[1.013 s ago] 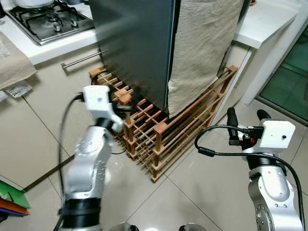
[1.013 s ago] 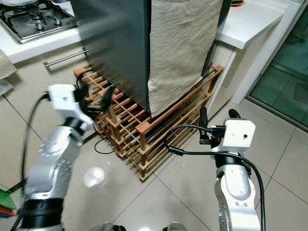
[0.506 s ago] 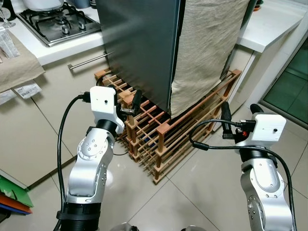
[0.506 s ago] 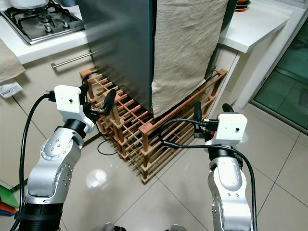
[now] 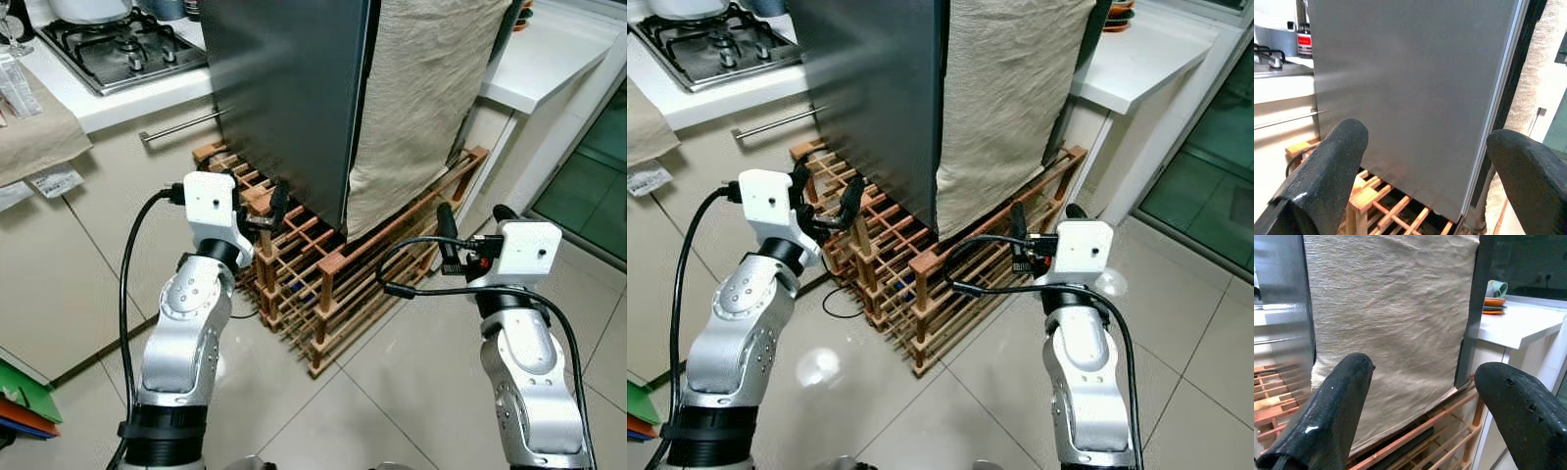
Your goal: Restocking fridge
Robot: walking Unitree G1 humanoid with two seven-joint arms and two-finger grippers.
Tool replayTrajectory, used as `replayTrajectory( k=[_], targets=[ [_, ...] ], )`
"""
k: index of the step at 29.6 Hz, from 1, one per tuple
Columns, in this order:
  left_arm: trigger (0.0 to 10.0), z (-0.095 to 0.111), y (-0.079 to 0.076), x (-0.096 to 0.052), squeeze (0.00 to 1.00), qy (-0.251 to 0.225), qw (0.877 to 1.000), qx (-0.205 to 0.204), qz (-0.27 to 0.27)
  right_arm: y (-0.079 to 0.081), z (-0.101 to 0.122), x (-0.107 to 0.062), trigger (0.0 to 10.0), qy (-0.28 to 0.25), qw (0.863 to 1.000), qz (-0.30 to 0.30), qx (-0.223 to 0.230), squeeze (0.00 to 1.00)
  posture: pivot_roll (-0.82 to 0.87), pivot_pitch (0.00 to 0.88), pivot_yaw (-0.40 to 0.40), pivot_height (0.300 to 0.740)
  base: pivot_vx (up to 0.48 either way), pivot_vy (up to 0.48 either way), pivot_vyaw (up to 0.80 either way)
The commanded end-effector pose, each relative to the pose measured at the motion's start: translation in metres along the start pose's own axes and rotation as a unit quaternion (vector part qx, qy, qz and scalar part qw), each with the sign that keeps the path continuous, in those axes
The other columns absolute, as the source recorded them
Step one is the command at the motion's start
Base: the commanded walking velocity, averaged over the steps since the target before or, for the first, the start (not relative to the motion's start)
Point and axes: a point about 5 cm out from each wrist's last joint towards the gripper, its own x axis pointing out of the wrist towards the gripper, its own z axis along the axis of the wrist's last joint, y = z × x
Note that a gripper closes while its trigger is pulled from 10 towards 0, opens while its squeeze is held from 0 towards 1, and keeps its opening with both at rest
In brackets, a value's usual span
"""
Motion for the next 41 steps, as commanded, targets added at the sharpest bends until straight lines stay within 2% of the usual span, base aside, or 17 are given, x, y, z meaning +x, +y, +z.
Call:
replayTrajectory(
  k=[1,5,15,22,26,28,30,35,41],
  targets=[
    [10.0,-0.002,-0.003,0.002,0.0,0.007,1.0,-0.006,-0.001,-0.002,0.001,0.002,10.0,-0.004,1.0,0.001,-0.002,0.07,-0.1,0.0,0.011,0.74,0.266,-0.398,0.0],
    [10.0,-0.003,-0.002,0.002,0.0,0.005,1.0,-0.002,0.007,-0.004,0.0,0.002,10.0,-0.004,1.0,0.0,-0.005,0.08,-0.1,0.0,0.011,0.74,0.322,-0.345,0.0],
    [10.0,-0.004,-0.004,0.006,0.0,0.003,1.0,0.017,0.001,-0.004,-0.001,0.002,10.0,-0.002,1.0,0.002,-0.009,0.08,-0.11,0.0,0.009,0.74,0.0,0.0,0.0],
    [10.0,0.001,-0.006,0.006,0.0,-0.018,1.0,-0.011,-0.011,-0.004,-0.002,0.002,10.0,-0.003,1.0,0.003,-0.01,0.08,-0.12,0.0,0.012,0.74,0.249,0.0,0.0],
    [10.0,0.007,0.0,0.005,0.0,-0.034,0.999,-0.033,0.015,-0.003,0.007,0.001,10.0,-0.03,0.999,0.007,-0.019,0.08,-0.12,0.0,0.012,0.74,0.416,0.145,0.0],
    [10.0,0.014,0.002,0.002,0.0,-0.057,0.997,-0.034,0.026,-0.009,0.027,-0.006,10.0,-0.086,0.995,-0.009,-0.056,0.09,-0.12,0.0,0.012,0.74,0.379,0.292,0.0],
    [10.0,0.022,0.001,0.0,0.0,-0.077,0.997,-0.021,0.018,-0.007,0.037,-0.014,10.0,-0.108,0.992,0.002,-0.07,0.09,-0.12,0.0,0.006,0.74,0.36,0.315,0.0],
    [10.0,0.032,-0.004,-0.004,0.0,-0.098,0.995,-0.001,-0.003,-0.009,0.037,-0.028,10.0,-0.105,0.991,-0.005,-0.086,0.07,-0.12,0.0,0.006,0.74,0.335,0.343,0.0],
    [10.0,0.034,-0.004,-0.003,0.0,-0.104,0.995,-0.005,0.001,-0.012,0.032,-0.021,10.0,-0.096,0.992,-0.021,-0.083,0.07,-0.12,0.0,0.009,0.74,0.241,0.209,0.0]
  ],
)
